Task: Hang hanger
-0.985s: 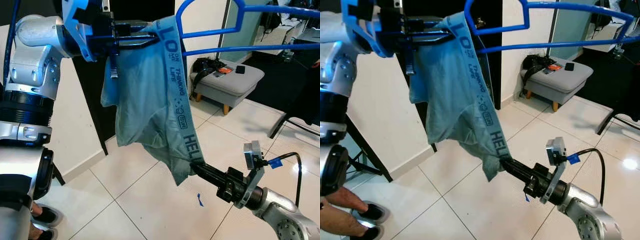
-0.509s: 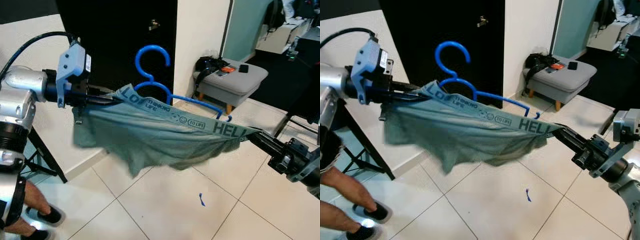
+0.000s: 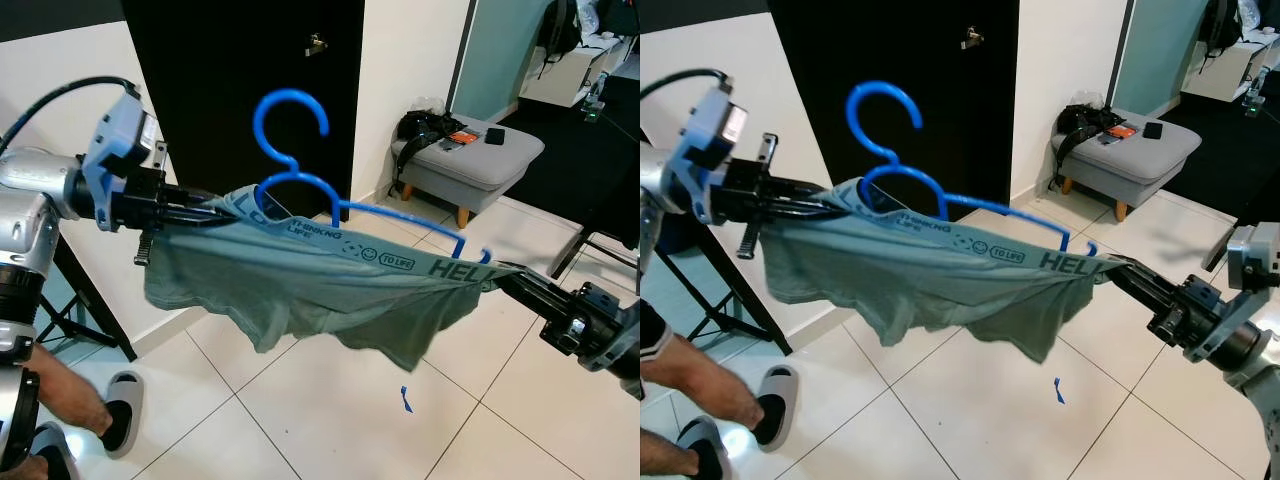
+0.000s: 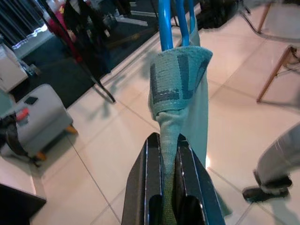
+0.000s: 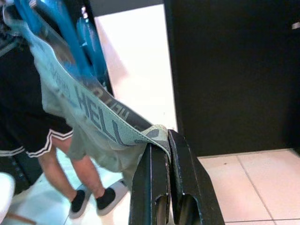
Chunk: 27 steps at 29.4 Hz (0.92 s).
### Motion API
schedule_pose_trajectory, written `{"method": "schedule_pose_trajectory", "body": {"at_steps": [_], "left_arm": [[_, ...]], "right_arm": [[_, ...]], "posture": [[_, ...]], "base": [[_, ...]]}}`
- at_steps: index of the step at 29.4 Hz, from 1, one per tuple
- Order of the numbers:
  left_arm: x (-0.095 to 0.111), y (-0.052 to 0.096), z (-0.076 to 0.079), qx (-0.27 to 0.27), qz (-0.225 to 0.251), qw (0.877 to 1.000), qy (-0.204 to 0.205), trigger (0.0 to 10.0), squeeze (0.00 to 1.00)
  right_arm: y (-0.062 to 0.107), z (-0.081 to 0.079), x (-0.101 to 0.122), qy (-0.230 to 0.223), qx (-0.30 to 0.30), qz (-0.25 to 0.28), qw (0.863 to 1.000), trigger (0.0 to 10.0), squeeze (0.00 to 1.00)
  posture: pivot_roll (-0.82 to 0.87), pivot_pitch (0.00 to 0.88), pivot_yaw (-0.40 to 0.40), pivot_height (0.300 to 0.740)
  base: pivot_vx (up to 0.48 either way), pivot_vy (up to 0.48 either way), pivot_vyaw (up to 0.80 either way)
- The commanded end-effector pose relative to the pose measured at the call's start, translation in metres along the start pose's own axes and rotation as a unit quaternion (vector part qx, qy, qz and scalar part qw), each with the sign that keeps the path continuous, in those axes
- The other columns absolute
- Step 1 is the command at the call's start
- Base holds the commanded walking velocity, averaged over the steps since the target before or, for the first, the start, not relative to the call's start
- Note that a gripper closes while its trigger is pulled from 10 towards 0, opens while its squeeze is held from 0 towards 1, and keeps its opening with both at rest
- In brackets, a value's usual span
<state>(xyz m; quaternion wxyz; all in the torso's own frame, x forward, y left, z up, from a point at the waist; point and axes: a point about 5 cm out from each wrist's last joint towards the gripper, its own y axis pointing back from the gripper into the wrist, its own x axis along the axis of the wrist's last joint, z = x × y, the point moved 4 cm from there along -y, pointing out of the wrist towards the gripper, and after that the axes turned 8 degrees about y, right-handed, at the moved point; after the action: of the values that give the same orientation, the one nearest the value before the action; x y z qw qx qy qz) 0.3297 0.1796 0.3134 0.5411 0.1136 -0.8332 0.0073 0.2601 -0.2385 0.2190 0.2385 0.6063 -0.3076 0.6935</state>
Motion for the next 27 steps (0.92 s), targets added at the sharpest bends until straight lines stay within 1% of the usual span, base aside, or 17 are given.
{"method": "schedule_pose_trajectory", "body": {"at_steps": [1, 3, 7, 10, 11, 13, 14, 15, 16, 17, 19, 20, 22, 23, 24, 25, 27], "left_arm": [[0.008, 0.001, -0.002, 0.003, 0.017, 1.0, -0.007, 7.1, 0.0], [0.012, 0.001, -0.002, 0.002, 0.03, 1.0, -0.003, 7.1, 0.0], [0.009, 0.001, 0.003, -0.011, 0.021, 1.0, 0.003, 7.2, 0.0], [0.009, 0.001, 0.003, -0.011, 0.021, 1.0, 0.003, 7.2, 0.0], [0.005, 0.002, 0.005, -0.018, 0.008, 1.0, 0.008, 7.2, 0.0], [0.005, 0.002, 0.005, -0.018, 0.008, 1.0, 0.008, 7.2, 0.0], [-0.003, 0.002, 0.008, -0.026, -0.014, 0.999, 0.016, 7.5, 0.0], [-0.014, 0.003, 0.011, -0.03, -0.043, 0.998, 0.022, 7.4, 0.0], [-0.014, 0.003, 0.011, -0.03, -0.043, 0.998, 0.022, 7.4, 0.0], [-0.021, 0.004, 0.014, -0.033, -0.062, 0.997, 0.027, 7.4, 0.0], [-0.021, 0.004, 0.014, -0.033, -0.062, 0.997, 0.027, 7.4, 0.0], [-0.026, 0.004, 0.014, -0.027, -0.077, 0.996, 0.028, 7.3, 0.0], [-0.026, 0.004, 0.014, -0.027, -0.077, 0.996, 0.028, 7.3, 0.0], [-0.031, 0.005, 0.012, -0.02, -0.089, 0.995, 0.029, 6.9, 0.0], [-0.031, 0.005, 0.012, -0.02, -0.089, 0.995, 0.029, 6.9, 0.0], [-0.034, 0.005, 0.011, -0.015, -0.096, 0.995, 0.029, 6.6, 0.0], [-0.034, 0.005, 0.011, -0.015, -0.096, 0.995, 0.029, 6.6, 0.0]], "right_arm": [[-0.003, -0.007, -0.002, -0.009, 0.015, -0.001, 1.0, 0.0, 0.0], [-0.005, -0.009, -0.005, -0.012, 0.02, -0.002, 1.0, 0.0, 0.0], [-0.004, -0.009, -0.005, -0.013, 0.02, -0.004, 1.0, 0.0, 0.0], [-0.004, -0.009, -0.005, -0.013, 0.02, -0.004, 1.0, 0.0, 0.0], [-0.003, -0.009, -0.004, -0.011, 0.019, -0.004, 1.0, 0.0, 0.0], [-0.003, -0.009, -0.004, -0.011, 0.019, -0.004, 1.0, 0.0, 0.0], [-0.002, -0.008, -0.002, -0.007, 0.017, -0.005, 1.0, 0.0, 0.0], [0.0, -0.006, 0.0, -0.003, 0.014, -0.005, 1.0, 0.0, 0.0], [0.0, -0.006, 0.0, -0.003, 0.014, -0.005, 1.0, 0.0, 0.0], [0.002, -0.005, 0.002, 0.001, 0.013, -0.005, 1.0, 0.0, 0.0], [0.002, -0.005, 0.002, 0.001, 0.013, -0.005, 1.0, 0.0, 0.0], [0.003, -0.006, 0.005, 0.003, 0.013, -0.004, 1.0, 0.0, 0.0], [0.003, -0.006, 0.005, 0.003, 0.013, -0.004, 1.0, 0.0, 0.0], [0.003, -0.006, 0.006, 0.006, 0.015, -0.004, 1.0, 0.0, 0.0], [0.003, -0.006, 0.006, 0.006, 0.015, -0.004, 1.0, 0.0, 0.0], [0.003, -0.007, 0.007, 0.007, 0.017, -0.004, 1.0, 0.0, 0.0], [0.003, -0.007, 0.007, 0.007, 0.017, -0.004, 1.0, 0.0, 0.0]], "posture": [[-0.02, 0.0, 0.015, 0.74], [-0.02, 0.0, 0.014, 0.74], [-0.02, 0.0, 0.015, 0.74], [-0.02, 0.0, 0.015, 0.74], [-0.02, 0.0, 0.017, 0.74], [-0.02, 0.0, 0.017, 0.74], [-0.03, 0.0, 0.019, 0.74], [-0.03, 0.0, 0.02, 0.74], [-0.03, 0.0, 0.02, 0.74], [-0.03, 0.0, 0.02, 0.74], [-0.03, 0.0, 0.02, 0.74], [-0.03, 0.0, 0.022, 0.74], [-0.03, 0.0, 0.022, 0.74], [-0.04, 0.0, 0.024, 0.74], [-0.04, 0.0, 0.024, 0.74], [-0.04, 0.0, 0.024, 0.74], [-0.04, 0.0, 0.024, 0.74]], "base": [[0.0, 0.0, 0.0], [0.0, 0.0, 0.0], [0.0, 0.0, 0.0], [0.0, 0.0, 0.0], [0.0, 0.0, 0.0], [0.0, 0.0, 0.0], [0.0, 0.0, 0.0], [0.0, 0.0, 0.0], [0.0, 0.0, 0.0], [0.0, 0.0, 0.0], [0.0, 0.0, 0.0], [0.0, 0.0, 0.0], [0.0, 0.0, 0.0], [0.0, 0.0, 0.0], [0.0, 0.0, 0.0], [0.0, 0.0, 0.0], [0.0, 0.0, 0.0]]}}
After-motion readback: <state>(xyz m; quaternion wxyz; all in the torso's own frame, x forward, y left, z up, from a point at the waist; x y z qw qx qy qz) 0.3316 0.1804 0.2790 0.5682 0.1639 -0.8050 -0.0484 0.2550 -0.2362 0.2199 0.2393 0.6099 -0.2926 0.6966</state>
